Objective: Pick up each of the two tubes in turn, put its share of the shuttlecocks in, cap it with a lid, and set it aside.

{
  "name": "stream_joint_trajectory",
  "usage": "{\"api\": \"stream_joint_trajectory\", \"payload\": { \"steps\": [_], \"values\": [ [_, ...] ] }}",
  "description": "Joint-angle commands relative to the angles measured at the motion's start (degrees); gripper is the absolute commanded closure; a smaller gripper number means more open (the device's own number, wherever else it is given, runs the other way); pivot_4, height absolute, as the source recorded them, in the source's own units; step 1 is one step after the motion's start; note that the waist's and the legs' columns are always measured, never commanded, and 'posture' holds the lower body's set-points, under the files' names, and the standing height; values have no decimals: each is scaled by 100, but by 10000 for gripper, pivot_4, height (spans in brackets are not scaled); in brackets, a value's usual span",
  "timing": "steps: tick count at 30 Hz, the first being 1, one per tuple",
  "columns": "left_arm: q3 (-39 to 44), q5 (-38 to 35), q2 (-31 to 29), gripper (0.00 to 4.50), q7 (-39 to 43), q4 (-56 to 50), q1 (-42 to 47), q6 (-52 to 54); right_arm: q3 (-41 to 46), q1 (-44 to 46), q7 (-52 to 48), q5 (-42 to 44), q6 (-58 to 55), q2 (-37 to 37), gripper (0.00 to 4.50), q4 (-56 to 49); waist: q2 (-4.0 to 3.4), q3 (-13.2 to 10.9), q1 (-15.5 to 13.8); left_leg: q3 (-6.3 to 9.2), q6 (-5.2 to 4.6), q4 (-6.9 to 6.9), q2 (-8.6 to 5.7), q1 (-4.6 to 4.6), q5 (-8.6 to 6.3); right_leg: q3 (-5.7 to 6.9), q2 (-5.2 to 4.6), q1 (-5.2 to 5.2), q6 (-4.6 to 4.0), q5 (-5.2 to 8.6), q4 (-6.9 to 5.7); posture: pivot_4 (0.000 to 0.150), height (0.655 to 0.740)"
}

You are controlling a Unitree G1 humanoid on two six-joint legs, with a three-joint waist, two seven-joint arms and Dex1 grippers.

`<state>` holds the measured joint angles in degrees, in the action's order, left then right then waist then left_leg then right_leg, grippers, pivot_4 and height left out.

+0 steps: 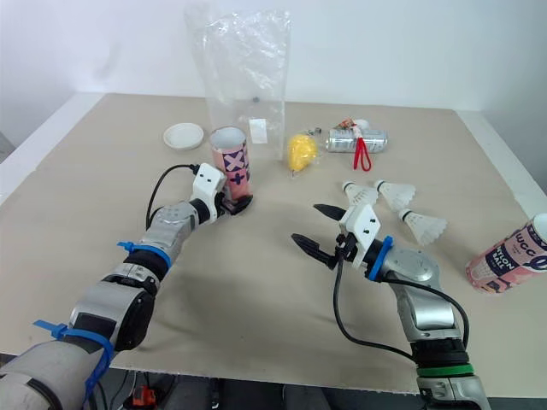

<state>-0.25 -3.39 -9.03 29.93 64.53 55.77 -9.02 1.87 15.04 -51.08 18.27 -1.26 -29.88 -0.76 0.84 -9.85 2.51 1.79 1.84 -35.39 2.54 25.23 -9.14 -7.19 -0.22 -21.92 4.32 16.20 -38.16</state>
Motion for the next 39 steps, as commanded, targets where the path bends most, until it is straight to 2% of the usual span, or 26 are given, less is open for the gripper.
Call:
{"api": "stream_joint_trajectory", "payload": {
  "steps": [1, 6, 12, 16, 20, 23, 26, 28, 32, 39],
  "values": [
    [164, -26, 37, 0, -132, 139, 294, -288, 41, -22, 83, 45, -60, -27, 1308, -407, 0, 0, 0, 0, 0, 0, 0, 0, 0, 0, 0, 0, 0, 0, 0, 1500, 7400],
    [244, -6, 51, 0, -178, 299, 375, -329, 55, -37, 106, 51, -135, -37, 1308, -470, 0, 0, 0, 0, 0, 0, 0, 0, 0, 0, 0, 0, 0, 0, 0, 1500, 7400],
    [270, 9, 55, 17415, -198, 371, 366, -387, 50, -22, 128, 33, -178, -56, 0, -492, 0, 0, 0, 0, 0, 0, 0, 0, 0, 0, 0, 0, 0, 0, 0, 1500, 7400],
    [321, 17, 11, 17415, -178, 325, 320, -443, 56, -35, 136, 34, -198, -61, 0, -524, 0, 0, 0, 0, 0, 0, 0, 0, 0, 0, 0, 0, 0, 0, 0, 1500, 7400],
    [-75, 413, -254, 17415, 116, -133, 48, -865, 277, -257, 403, 229, -567, -46, 0, -912, 0, 0, 0, 0, 0, 2, 0, 0, 0, 0, 1, -1, 0, 0, 0, 1500, 7400],
    [-379, 578, -468, 17415, 580, -827, -308, -1056, 545, -543, 858, 420, -1004, 24, 0, -1393, 0, 0, -2, 0, 5, 9, 1, 0, -1, -1, 0, -2, -32, -15, -1, 1500, 7400],
    [-729, 637, -774, 17415, 1285, -1970, -820, -967, 811, -944, 1387, 542, -1457, 92, 0, -1977, 0, 0, -1, -1, 6, 10, 1, 4, -2, -1, -2, -6, -36, -15, -1, 1500, 7400],
    [-934, 570, -997, 17415, 1792, -2764, -1134, -709, 950, -1178, 1693, 593, -1697, 146, 0, -2310, -2, 1, 0, -1, 6, 10, 3, 5, -2, -1, -2, -7, -39, -15, -2, 1500, 7400],
    [-1480, 221, -1641, 17415, 3179, -4866, -1739, 660, 1217, -1612, 2538, 635, -2223, 440, 0, -2907, -2, 1, 8, -2, 6, 8, 7, 6, -2, 0, -1, -9, -43, -14, -4, 1500, 7400],
    [-1914, -3, -1993, 17415, 4026, -6141, -1687, 2369, 1108, -1109, 3251, 441, -2561, 769, 0, -2472, -4, 2, 21, -7, -10, 2, 12, -4, 13, 0, 0, -8, -26, -9, -9, 1500, 7400]
  ]
}}
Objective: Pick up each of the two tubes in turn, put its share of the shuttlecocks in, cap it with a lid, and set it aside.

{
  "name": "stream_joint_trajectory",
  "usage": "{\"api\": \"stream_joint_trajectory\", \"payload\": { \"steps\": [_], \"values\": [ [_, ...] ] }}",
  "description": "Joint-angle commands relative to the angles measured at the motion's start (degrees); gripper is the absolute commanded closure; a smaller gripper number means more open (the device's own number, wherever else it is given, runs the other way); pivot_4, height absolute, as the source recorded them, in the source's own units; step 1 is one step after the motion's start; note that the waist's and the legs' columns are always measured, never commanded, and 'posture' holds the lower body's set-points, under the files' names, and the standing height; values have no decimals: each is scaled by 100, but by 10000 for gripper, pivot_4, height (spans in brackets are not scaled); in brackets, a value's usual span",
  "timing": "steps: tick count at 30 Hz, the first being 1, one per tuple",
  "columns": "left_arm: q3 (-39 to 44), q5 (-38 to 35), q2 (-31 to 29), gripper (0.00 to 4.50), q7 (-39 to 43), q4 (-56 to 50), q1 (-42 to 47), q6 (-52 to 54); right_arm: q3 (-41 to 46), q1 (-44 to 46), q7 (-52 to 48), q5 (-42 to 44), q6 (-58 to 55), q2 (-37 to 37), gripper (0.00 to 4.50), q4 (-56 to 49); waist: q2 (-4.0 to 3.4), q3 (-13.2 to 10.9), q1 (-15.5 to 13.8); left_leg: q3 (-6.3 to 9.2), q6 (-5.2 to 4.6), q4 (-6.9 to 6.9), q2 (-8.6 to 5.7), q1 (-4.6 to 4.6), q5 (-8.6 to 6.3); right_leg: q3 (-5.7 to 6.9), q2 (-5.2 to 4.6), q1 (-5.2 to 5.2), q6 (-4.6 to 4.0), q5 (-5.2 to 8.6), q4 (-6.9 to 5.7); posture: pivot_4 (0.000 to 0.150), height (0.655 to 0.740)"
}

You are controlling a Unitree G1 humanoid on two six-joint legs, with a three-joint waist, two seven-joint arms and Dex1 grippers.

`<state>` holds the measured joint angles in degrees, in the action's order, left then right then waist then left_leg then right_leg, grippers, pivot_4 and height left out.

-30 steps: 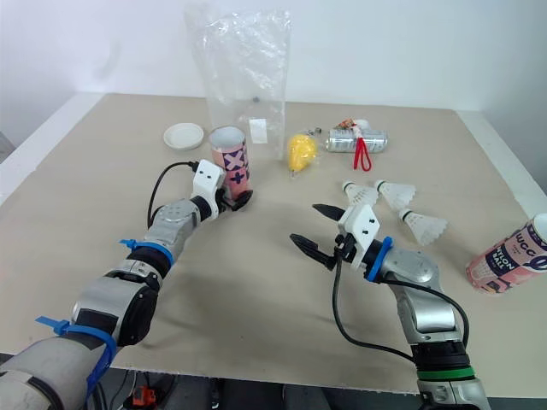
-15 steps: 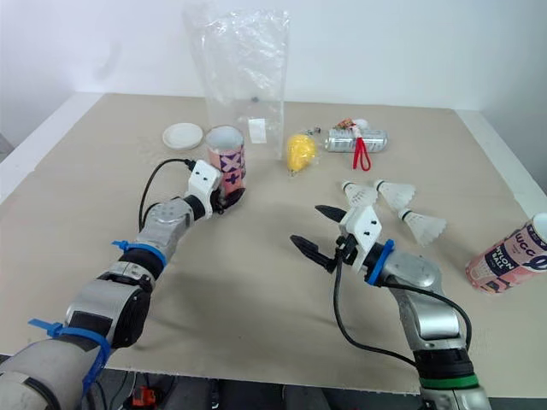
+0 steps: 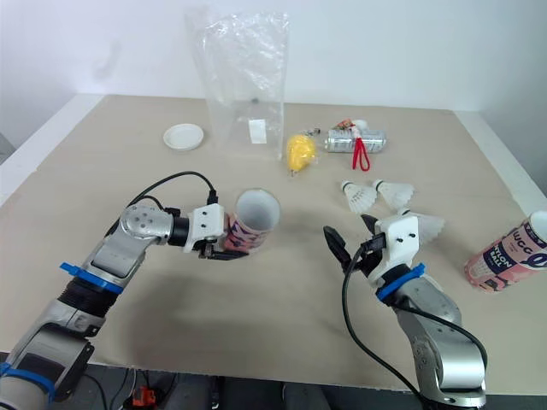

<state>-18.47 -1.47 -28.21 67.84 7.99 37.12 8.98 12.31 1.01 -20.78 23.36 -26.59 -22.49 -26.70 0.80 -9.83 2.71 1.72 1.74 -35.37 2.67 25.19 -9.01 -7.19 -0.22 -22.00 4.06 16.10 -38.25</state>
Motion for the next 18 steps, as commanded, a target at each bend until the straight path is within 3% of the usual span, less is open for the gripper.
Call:
{"api": "stream_joint_trajectory", "payload": {
  "steps": [1, 18],
  "values": [
    [-135, -218, -79, 17415, 299, -581, 203, 755, 38, 406, 271, -92, -57, 57, 0, 246, 0, 0, 2, -1, -3, -1, 0, 0, 3, 0, 0, -1, -5, -1, 1, 1500, 7400],
    [-418, -337, -256, 17415, 517, -1176, 294, 1938, 5, 2232, 267, -361, 191, 103, 0, 2907, -1, -1, 5, -2, -9, 9, -1, 13, 10, -4, 3, -16, -7, -8, -1, 1500, 7400]
  ]
}}
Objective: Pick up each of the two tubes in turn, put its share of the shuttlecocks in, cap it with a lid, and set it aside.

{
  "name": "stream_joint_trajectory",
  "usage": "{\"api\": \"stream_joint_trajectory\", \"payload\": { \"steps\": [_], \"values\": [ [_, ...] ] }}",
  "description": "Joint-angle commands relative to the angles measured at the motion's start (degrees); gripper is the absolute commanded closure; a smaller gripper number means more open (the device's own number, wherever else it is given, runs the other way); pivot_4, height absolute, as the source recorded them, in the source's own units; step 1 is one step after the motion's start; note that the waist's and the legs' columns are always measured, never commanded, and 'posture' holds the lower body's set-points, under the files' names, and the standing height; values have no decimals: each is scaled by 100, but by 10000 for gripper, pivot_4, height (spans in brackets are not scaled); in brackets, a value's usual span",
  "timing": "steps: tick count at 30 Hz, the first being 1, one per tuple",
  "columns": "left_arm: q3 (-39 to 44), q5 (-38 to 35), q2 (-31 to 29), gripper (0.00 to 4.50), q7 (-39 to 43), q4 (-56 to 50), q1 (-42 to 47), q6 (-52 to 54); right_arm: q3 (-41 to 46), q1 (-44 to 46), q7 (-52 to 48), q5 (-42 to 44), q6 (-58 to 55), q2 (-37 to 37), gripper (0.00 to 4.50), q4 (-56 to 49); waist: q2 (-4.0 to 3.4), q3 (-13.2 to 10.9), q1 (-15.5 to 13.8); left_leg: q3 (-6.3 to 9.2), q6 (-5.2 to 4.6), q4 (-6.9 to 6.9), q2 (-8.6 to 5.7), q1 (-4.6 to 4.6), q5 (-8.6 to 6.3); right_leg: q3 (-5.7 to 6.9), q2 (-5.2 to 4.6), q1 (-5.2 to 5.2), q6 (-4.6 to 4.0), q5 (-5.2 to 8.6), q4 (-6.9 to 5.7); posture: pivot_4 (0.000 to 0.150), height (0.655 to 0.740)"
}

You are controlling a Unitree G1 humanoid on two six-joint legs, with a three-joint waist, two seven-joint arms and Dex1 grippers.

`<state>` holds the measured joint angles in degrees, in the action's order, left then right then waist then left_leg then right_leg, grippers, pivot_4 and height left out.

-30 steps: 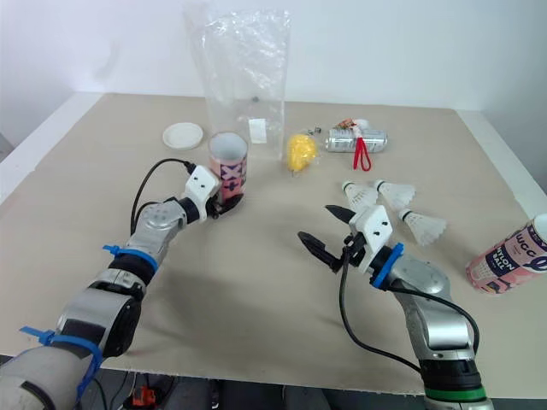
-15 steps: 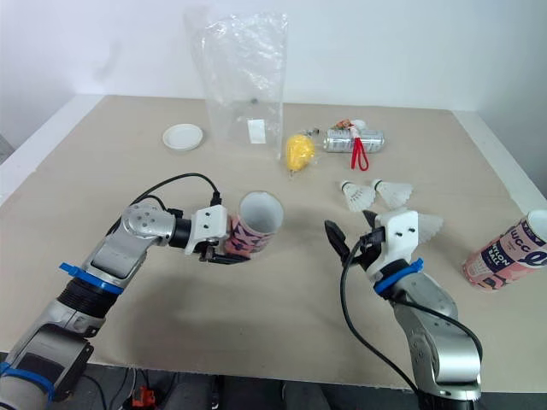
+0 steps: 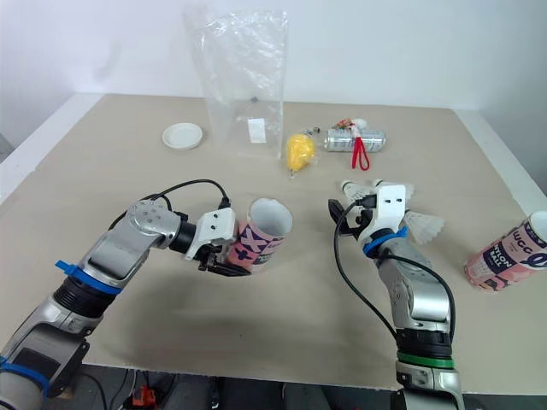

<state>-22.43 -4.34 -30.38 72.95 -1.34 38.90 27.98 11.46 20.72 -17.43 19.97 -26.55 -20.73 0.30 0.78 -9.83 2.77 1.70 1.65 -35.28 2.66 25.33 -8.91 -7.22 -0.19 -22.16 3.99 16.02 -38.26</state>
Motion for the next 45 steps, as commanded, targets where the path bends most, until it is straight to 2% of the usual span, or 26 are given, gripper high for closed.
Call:
{"api": "stream_joint_trajectory", "payload": {
  "steps": [1, 15, 18, 22, 25, 31, 33, 39, 45],
  "values": [
    [-34, -36, -35, 17415, -13, -247, 121, 11, 99, 358, -85, -36, 226, -67, 0, 385, 0, 0, 0, -1, 0, 0, 0, 1, 0, -1, 0, -2, 0, 0, 0, 1500, 7400],
    [-52, 10, 7, 17415, -229, -278, 100, -87, 13, 1405, -235, -325, 641, -51, 0, 2036, -2, -1, 4, -2, 0, -1, 0, 1, 0, -2, 1, -5, -1, -4, -3, 1500, 7400],
    [-45, 2, 18, 17545, -283, -285, 93, -84, 7, 1627, -213, -452, 798, -60, 8258, 2428, -1, -1, 8, -4, 0, -2, 0, 1, 0, -4, 1, -7, -2, -6, -3, 1500, 7400],
    [-54, 13, 12, 17545, -335, -267, 91, -101, 34, 1831, -172, -559, 986, -54, 27491, 2764, -2, -1, 10, -4, 0, -1, 0, 2, 0, -4, 1, -7, -5, -7, -3, 1500, 7400],
    [-52, 16, 22, 17545, -363, -259, 86, -100, 41, 1887, -185, -583, 1050, -42, 44677, 2854, -2, -1, 11, -4, 0, 0, -1, 3, 0, -5, 1, -8, -6, -8, -3, 1500, 7400],
    [-59, 11, 23, 17545, -400, -221, 66, -133, -80, 1757, -323, -706, 1094, -92, 44677, 2578, -2, -1, 12, -4, 0, -1, -1, 3, 0, -5, 1, -8, -6, -8, -3, 1500, 7400],
    [-60, 7, 26, 17545, -400, -177, 70, -152, -236, 1565, -588, -755, 1058, -248, 44677, 1963, -3, -2, 11, -4, 0, -1, -1, 4, 0, -5, 1, -9, -6, -8, -4, 1500, 7400],
    [-51, -39, 33, 17545, -352, -76, 135, -153, -634, 853, -2282, -586, 1474, -1454, 44677, -502, -17, -10, -7, -1, 2, -1, -6, 22, -1, -5, -2, -21, 0, -4, -3, 1500, 7400],
    [-66, -46, 38, 17545, -309, 38, 177, -209, -465, 534, -4126, -44, 2160, -2864, 44677, -1828, -15, -10, -5, 1, 2, -5, -3, 20, -2, 0, 0, -18, 20, 8, -2, 1500, 7400]
  ]
}}
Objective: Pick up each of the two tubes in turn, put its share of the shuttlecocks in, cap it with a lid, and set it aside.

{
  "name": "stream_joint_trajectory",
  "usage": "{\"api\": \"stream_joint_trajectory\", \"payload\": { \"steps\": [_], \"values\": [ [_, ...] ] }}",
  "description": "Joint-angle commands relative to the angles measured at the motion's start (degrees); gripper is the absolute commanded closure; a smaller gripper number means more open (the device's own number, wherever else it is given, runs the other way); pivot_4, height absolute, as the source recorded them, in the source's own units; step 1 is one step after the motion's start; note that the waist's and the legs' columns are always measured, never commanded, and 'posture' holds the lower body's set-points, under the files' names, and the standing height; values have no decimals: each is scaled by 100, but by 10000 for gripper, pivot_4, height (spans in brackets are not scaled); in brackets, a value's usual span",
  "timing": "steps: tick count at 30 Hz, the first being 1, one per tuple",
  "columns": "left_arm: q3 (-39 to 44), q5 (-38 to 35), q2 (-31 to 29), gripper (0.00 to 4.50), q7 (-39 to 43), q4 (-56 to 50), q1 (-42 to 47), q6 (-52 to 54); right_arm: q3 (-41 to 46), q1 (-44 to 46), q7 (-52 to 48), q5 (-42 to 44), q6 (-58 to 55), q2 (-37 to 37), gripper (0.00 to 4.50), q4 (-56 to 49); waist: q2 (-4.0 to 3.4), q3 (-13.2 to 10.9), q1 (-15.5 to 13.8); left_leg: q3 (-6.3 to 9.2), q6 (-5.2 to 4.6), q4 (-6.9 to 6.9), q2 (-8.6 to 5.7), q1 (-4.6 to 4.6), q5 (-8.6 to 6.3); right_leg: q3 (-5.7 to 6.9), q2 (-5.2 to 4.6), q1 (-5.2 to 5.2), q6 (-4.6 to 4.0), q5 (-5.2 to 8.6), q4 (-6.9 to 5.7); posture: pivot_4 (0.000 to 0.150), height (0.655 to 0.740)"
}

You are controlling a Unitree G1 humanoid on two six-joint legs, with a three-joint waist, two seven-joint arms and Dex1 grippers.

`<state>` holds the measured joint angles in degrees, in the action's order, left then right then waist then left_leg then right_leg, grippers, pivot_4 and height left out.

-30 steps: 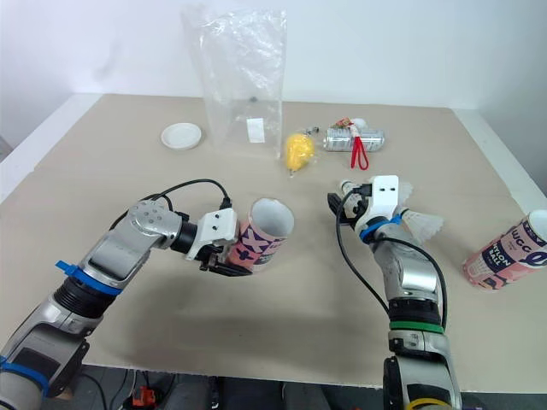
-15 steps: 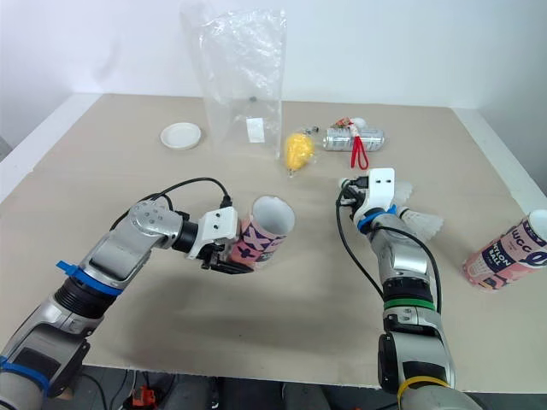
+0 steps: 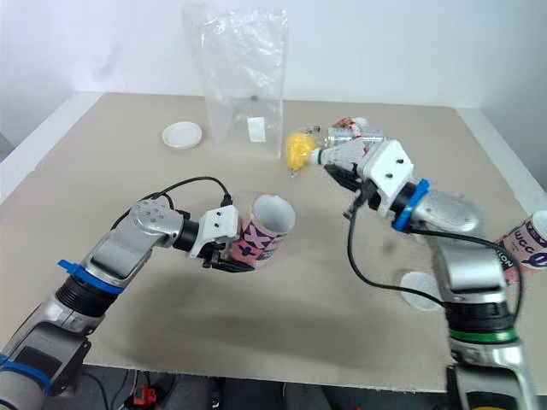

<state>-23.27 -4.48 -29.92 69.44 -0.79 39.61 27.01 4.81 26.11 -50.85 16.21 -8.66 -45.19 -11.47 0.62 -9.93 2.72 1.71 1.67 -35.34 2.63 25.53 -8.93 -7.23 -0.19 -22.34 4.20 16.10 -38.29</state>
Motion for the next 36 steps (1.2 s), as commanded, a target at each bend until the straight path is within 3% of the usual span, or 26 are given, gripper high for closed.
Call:
{"api": "stream_joint_trajectory", "payload": {
  "steps": [1, 5, 22, 23, 25, 29, 30, 32, 36],
  "values": [
    [13, -36, -3, 17545, 48, -8, 106, -120, 197, -18, -1012, 407, 458, -591, 44677, -810, 2, 0, 2, 1, 0, -1, 1, -1, 0, 1, 1, 2, 0, 0, 0, 1500, 7400],
    [-6, -36, 36, 17545, 51, 17, 117, -125, 89, 110, -1451, 366, 882, -892, 44677, -1039, 2, -1, 4, -2, 0, -7, 3, -2, 0, 0, 0, 3, -1, -3, 0, 1500, 7400],
    [-4, -52, 119, 17545, -39, -80, 57, -41, -845, 974, -2216, -177, 1690, -834, 44677, -706, 1, -1, -6, -4, 0, -10, 2, -1, 0, 0, -2, 1, -12, -9, -1, 1500, 7400],
    [-7, -54, 122, 17545, -46, -79, 54, -41, -870, 1032, -2251, -177, 1707, -822, 37969, -686, 1, -1, -6, -4, 0, -11, 2, -1, 0, 0, -2, 1, -11, -9, -1, 1500, 7400],
    [-13, -56, 128, 17545, -59, -88, 48, -34, -881, 1128, -2313, -144, 1706, -820, 30950, -664, 1, -1, -6, -4, 0, -11, 2, -1, 0, 0, -3, 2, -11, -9, -1, 1500, 7400],
    [-18, -52, 122, 17545, -46, -53, 58, -62, -689, 1242, -2376, 82, 1549, -900, 12237, -680, 1, -1, -7, -2, 0, -12, 3, -1, 0, 2, -3, 2, -15, -12, -2, 1500, 7400],
    [-24, -38, 117, 17545, -35, -6, 76, -100, -450, 1180, -2165, 388, 1171, -866, 5832, -750, 1, -1, -9, -2, 0, -11, 3, -1, 0, 2, -3, 2, -17, -13, -2, 1500, 7400],
    [-26, -29, 114, 17545, -23, 48, 102, -136, 25, 996, -1699, 973, 367, -812, 807, -886, 2, -1, -15, -2, 0, -10, 2, -1, 0, 0, -4, 3, -25, -16, -2, 1500, 7400],
    [-19, -41, 118, 17545, 4, 91, 144, -158, 1198, 23, -628, 1759, -1050, -657, 210, -993, 9, 2, -41, 7, 0, -11, 0, 0, 0, 6, -5, 9, -34, -20, -4, 1500, 7400]
  ]
}}
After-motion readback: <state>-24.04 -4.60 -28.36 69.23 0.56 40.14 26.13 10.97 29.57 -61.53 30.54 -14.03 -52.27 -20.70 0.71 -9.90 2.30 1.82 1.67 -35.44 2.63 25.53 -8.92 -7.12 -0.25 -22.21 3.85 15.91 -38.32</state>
